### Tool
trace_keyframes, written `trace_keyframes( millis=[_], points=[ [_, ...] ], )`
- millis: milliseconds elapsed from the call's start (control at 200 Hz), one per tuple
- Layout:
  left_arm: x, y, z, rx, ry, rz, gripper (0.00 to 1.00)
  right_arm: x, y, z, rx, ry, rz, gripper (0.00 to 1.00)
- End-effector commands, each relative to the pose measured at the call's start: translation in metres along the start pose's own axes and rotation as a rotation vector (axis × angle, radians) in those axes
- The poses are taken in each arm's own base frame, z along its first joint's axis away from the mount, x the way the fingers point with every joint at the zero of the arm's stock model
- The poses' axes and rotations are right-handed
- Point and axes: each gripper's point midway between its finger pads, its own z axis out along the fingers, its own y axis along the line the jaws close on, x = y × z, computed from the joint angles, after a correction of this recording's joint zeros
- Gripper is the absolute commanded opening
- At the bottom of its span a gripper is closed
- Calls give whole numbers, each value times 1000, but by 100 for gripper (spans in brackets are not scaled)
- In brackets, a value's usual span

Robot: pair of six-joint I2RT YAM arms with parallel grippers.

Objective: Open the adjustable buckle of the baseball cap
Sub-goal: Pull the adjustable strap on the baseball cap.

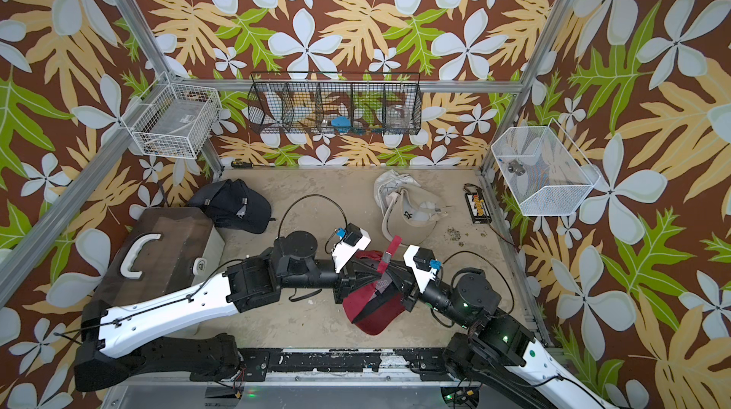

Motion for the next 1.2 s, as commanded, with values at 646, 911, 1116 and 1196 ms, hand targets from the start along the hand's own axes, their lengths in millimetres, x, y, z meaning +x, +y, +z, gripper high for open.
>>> trace_keyframes(
  millis=[646,911,1116,1196],
  points=[
    [14,-1,-2,13,27,-12,0,-31,-13,-2,76,-94,28,1],
    [18,0,-5,10,28,-14,0,-36,-16,-3,95,-112,29,0],
    [20,1,-7,5,27,-17,0,-41,-20,-4,122,-117,27,0],
    [22,1,-9,3,26,-17,0,-43,-22,-4,130,-120,25,0]
  ],
)
